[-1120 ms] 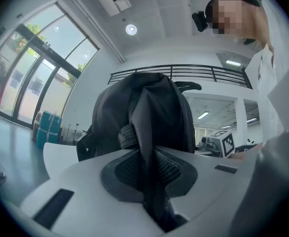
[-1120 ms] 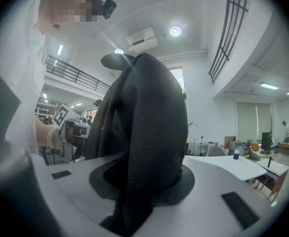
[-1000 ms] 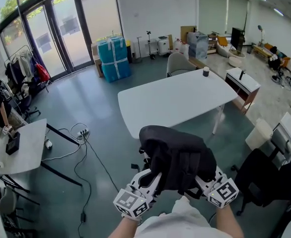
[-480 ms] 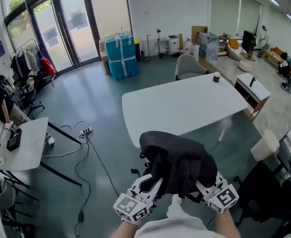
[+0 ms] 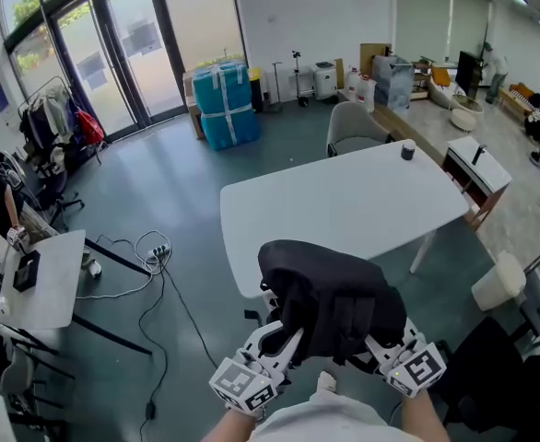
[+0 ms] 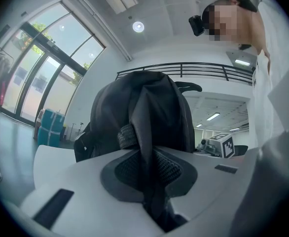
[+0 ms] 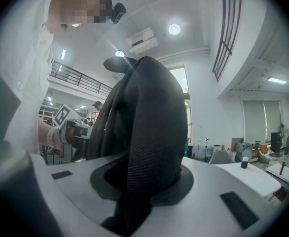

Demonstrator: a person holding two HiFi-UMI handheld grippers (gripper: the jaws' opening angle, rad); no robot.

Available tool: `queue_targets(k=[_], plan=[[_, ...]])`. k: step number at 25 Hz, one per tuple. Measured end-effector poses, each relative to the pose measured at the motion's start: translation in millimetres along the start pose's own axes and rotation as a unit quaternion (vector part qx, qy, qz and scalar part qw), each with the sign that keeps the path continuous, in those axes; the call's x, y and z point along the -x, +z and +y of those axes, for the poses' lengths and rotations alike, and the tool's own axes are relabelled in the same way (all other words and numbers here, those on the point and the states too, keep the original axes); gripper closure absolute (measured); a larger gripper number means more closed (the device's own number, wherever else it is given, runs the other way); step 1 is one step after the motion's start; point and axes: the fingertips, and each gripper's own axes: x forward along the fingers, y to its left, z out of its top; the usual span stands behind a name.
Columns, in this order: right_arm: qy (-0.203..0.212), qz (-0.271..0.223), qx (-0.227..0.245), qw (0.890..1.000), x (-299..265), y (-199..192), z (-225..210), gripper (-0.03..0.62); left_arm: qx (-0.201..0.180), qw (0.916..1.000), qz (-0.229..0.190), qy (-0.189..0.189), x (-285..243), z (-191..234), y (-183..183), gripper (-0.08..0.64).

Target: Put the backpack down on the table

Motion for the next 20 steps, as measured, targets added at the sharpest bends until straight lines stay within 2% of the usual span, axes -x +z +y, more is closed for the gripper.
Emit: queue_targets(k=[9, 20], plan=[[0.001, -0.018, 0.008, 1.000, -1.2, 15.2, -55.2, 0.488, -0.001, 1.0000, -0.003, -0.004, -53.5, 0.0, 18.1, 0.500], [0.031, -0.014, 0.001, 0.999, -20.8, 6.5, -79.9, 0.491, 0.004, 0.9998, 0.004, 0.021, -78.6, 19.8, 14.6, 0.500]])
